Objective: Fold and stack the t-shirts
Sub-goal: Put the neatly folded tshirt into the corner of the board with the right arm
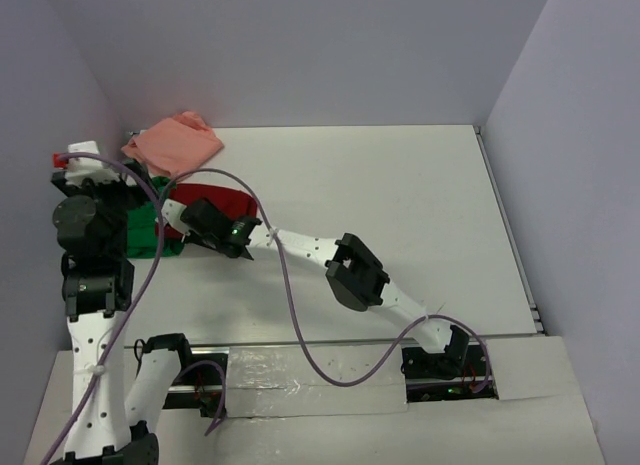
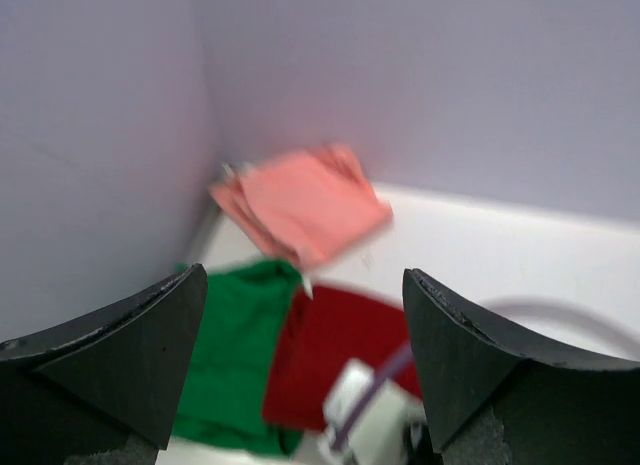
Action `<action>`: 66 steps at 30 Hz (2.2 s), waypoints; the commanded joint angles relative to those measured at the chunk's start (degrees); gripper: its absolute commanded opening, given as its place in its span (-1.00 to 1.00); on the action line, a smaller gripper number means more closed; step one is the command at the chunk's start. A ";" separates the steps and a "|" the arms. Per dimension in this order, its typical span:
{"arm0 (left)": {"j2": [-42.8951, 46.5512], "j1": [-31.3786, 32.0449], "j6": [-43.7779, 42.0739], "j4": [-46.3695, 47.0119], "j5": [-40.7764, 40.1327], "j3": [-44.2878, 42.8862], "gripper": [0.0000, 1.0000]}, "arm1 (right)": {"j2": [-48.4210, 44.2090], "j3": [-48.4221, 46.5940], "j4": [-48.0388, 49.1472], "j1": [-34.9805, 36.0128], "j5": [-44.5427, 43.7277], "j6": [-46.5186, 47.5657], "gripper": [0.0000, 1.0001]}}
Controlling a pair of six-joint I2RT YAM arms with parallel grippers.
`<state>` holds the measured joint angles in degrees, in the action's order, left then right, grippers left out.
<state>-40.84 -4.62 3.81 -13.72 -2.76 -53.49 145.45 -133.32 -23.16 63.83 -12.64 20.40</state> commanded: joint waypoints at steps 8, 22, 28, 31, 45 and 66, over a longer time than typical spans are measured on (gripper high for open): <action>1.20 -0.30 -3.20 -3.58 -13.59 -25.94 0.78 | 6.24 -7.38 0.49 0.06 2.79 -1.42 -1.00; 2.61 -0.30 -0.39 -12.74 -0.60 -31.59 0.78 | -9.12 6.14 4.00 0.59 3.77 -3.27 0.86; 1.65 -0.30 0.58 -11.77 9.16 -20.35 0.78 | -26.42 15.44 8.02 -1.86 -2.80 -2.48 0.86; -2.12 -0.30 1.19 -14.22 14.97 -15.69 0.76 | -35.11 20.80 9.36 -5.28 -8.07 -2.12 0.86; -15.59 -0.30 -0.48 -6.02 25.45 1.10 0.69 | -62.95 43.85 -7.45 -31.64 -8.58 -16.10 0.82; -32.98 -0.39 6.21 71.15 7.35 36.00 0.75 | -80.50 101.12 50.46 -44.14 -5.90 -15.66 1.00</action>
<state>-72.25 -4.71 9.45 39.18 7.22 -18.55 64.55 -36.91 11.55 20.29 -17.10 3.16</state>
